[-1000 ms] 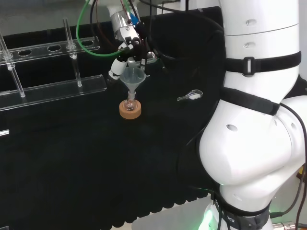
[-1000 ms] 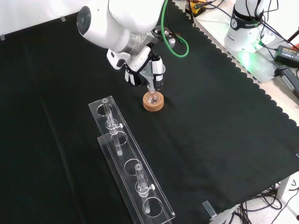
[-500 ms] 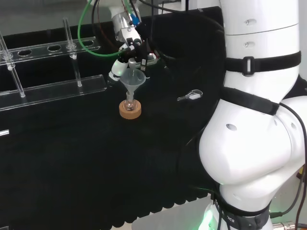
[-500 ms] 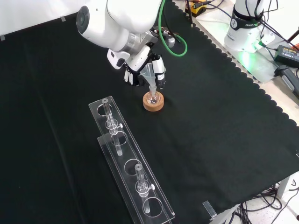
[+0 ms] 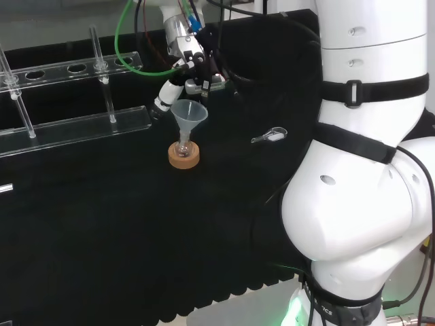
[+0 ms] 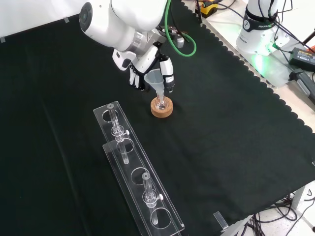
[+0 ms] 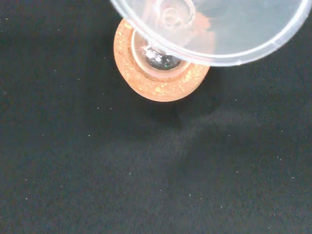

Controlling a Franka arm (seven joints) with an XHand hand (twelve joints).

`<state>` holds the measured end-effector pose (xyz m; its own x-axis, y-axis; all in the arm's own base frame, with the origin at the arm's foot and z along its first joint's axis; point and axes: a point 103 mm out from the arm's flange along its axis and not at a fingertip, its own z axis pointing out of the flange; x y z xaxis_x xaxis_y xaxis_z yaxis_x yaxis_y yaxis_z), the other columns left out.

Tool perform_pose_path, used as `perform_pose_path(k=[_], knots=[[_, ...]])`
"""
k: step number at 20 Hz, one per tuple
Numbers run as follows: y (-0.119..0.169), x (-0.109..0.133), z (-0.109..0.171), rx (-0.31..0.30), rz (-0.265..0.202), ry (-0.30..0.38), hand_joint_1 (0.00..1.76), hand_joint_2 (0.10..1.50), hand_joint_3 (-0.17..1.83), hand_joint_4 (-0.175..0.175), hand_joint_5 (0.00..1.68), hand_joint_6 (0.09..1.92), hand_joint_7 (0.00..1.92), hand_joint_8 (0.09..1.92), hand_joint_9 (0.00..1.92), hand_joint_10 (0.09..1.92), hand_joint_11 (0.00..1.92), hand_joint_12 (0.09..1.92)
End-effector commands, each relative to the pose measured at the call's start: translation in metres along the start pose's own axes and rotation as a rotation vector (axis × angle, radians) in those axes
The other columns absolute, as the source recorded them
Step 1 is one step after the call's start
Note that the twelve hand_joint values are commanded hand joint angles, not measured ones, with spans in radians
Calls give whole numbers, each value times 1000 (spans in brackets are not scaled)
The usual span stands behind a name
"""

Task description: Place the funnel on the round-bottom flask.

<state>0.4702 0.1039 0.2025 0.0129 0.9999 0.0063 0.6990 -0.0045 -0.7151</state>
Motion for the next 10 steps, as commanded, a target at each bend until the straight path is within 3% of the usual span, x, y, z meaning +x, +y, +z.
perform_pose_path(k=[1,5,8,10], knots=[[-1,9,-1,-5,13,7,487,775,216,-175,382,835,234,1158,505,988,632,1321],[-1,8,-1,-8,11,11,485,776,213,-175,383,828,226,1149,496,984,626,1322],[-3,7,-3,-25,8,-4,474,781,193,-175,342,774,112,1083,366,980,513,1382],[-5,3,-4,-39,6,11,426,781,162,-175,173,500,33,631,122,912,285,1462]])
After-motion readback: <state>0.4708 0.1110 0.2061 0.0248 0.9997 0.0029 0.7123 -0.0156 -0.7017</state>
